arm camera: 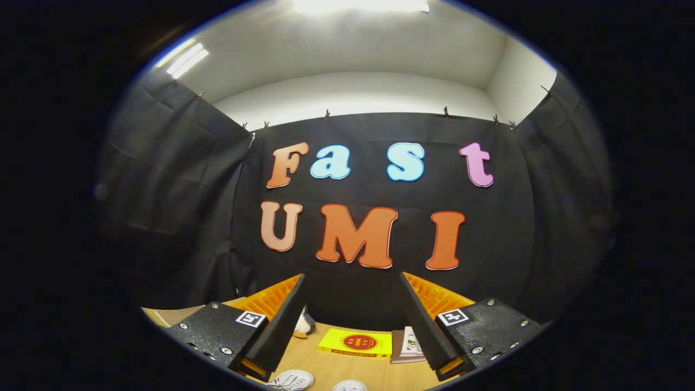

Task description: Open the storage box then place both shoes into the box .Put the left shoe in first, then the right shoe, with the right side of both shoes facing outward in a uniform manner.

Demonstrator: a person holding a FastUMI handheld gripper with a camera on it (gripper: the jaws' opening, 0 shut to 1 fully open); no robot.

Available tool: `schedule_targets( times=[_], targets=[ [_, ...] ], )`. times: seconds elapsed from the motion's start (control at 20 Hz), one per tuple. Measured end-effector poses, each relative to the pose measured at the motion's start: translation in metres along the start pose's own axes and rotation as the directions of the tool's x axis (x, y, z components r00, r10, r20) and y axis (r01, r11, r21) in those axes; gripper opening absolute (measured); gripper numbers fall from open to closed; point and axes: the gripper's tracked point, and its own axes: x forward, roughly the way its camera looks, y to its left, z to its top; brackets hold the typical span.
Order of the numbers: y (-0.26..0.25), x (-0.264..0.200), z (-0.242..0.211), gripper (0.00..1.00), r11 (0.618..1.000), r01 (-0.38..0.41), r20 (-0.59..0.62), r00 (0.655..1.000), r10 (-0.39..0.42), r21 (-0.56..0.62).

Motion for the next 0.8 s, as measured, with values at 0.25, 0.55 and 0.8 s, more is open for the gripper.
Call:
schedule_targets(
  times=[0.25,0.55,0.8],
  targets=[
    [0.037,0.007,-0.046,0.99,0.986,-0.086,-0.122,0.987,0.104,0.141],
    [0.100,0.006,-0.104,0.99,0.943,-0.203,-0.296,0.913,0.280,0.265],
    [0.157,-0.009,-0.157,0.98,0.854,-0.243,-0.431,0.780,0.454,0.459]
  ],
)
